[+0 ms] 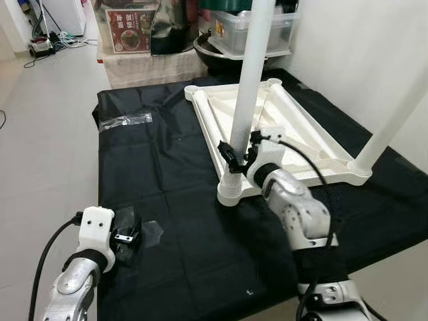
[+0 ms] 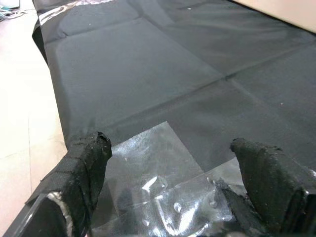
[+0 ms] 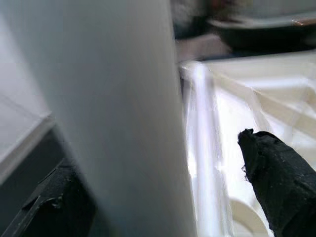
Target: Building children table
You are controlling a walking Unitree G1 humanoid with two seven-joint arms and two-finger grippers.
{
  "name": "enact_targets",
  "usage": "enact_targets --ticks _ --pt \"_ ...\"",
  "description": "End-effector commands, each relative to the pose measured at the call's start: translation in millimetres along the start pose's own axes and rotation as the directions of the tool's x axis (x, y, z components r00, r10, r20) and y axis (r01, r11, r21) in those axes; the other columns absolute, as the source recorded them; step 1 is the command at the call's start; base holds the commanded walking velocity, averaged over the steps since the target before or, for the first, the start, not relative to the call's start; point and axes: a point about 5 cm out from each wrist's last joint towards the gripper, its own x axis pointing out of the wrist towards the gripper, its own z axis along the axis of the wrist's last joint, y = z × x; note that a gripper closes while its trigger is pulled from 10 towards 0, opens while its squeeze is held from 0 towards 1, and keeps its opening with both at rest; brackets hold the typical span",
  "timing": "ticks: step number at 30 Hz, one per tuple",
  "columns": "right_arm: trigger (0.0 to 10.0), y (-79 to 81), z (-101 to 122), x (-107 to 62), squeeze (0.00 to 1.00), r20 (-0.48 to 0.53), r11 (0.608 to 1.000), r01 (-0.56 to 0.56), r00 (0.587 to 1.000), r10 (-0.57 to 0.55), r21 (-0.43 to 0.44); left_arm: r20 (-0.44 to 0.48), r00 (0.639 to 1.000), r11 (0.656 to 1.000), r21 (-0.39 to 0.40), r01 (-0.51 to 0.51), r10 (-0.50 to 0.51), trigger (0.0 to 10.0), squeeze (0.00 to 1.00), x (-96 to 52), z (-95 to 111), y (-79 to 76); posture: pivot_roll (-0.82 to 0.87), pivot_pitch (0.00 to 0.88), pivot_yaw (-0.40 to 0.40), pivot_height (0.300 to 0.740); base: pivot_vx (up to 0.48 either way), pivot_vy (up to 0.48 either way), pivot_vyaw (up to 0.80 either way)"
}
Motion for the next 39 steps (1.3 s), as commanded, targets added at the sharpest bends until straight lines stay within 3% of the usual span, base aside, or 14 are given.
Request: enact_targets --ticks 1,2,3,4,6,8,13,22,27,34,38,39 --pt "10.0 1.0 6 -0.9 0.2 0.007 0.997 -0.069 0.998 0.069 -0.017 -0.011 1.0 1.0 0.001 0.013 -0.013 10.0 0.0 0.7 -4 -0.6 0.0 0.0 -0.045 0.74 0.0 0.0 0.0" --pt "10.0 -2.5 10 -0.9 0.0 0.003 0.989 -0.138 0.99 0.139 -0.056 -0.01 1.0 1.0 0.0 0.017 -0.017 10.0 0.0 1.5 -4 -1.7 0.0 0.0 -0.044 0.74 0.0 0.0 0.0" --pt "10.0 -2.5 10 -0.9 0.0 0.003 0.989 -0.138 0.99 0.139 -0.056 -0.01 1.0 1.0 0.0 0.017 -0.017 10.0 0.0 1.5 -4 -1.7 0.0 0.0 -0.044 0.74 0.0 0.0 0.0" --pt "10.0 -17.3 12 2.0 0.0 -0.038 0.966 -0.225 0.974 0.222 -0.124 -0.007 1.0 1.0 -0.004 0.023 -0.023 10.0 0.0 3.2 -4 -3.2 -0.01 0.0 -0.047 0.74 0.0 0.0 0.0" --pt "10.0 -22.5 12 2.8 0.0 -0.055 0.958 -0.252 0.968 0.247 -0.134 -0.006 1.0 1.0 -0.004 0.024 -0.024 10.0 0.0 3.7 -4 -3.4 -0.01 0.0 -0.047 0.74 0.0 0.0 0.0" --pt "10.0 -41.1 11 6.9 0.0 -0.116 0.925 -0.337 0.94 0.321 -0.173 -0.005 1.0 1.0 -0.006 0.024 -0.024 10.0 0.0 4.5 -4 -3.5 -0.01 0.0 -0.051 0.74 0.0 0.0 0.0" --pt "10.0 -59.0 15 12.8 0.0 -0.178 0.9 -0.383 0.92 0.35 -0.209 -0.003 1.0 1.0 -0.009 0.025 -0.025 10.0 0.0 5.7 -4 -5.1 -0.01 0.0 -0.058 0.74 0.0 0.0 0.0" --pt "10.0 -52.0 30 32.5 0.0 -0.151 0.871 -0.448 0.893 0.424 -0.202 0.006 1.0 1.0 -0.012 0.02 -0.02 10.0 0.0 5.4 -3 -6.2 0.02 0.0 -0.082 0.74 0.0 0.0 0.0" --pt "10.0 -48.0 33 35.4 0.0 -0.14 0.854 -0.478 0.878 0.458 -0.204 0.006 1.0 1.0 -0.012 0.018 -0.018 10.0 0.0 4.6 -4 -6.1 0.03 0.0 -0.086 0.74 0.0 0.0 0.0" --pt "10.0 -29.6 33 42.9 0.0 -0.151 0.793 -0.557 0.831 0.536 -0.248 0.006 1.0 1.0 -0.013 0.023 -0.023 10.0 0.0 4.7 -4 -9.2 0.04 0.0 -0.097 0.74 0.0 0.0 0.0" --pt "10.0 -28.0 31 44.7 0.0 -0.163 0.794 -0.553 0.833 0.529 -0.25 0.006 1.0 1.0 -0.014 0.026 -0.026 10.0 0.0 4.8 -4 -10.9 0.04 0.0 -0.098 0.74 0.0 0.0 0.0" --pt "4.4 -27.3 30 45.7 0.0 -0.163 0.798 -0.549 0.836 0.524 -0.251 0.006 1.0 1.0 -0.014 0.026 -0.026 10.0 0.0 4.7 -4 -11.4 0.05 0.0 -0.105 0.74 0.0 0.0 0.0"
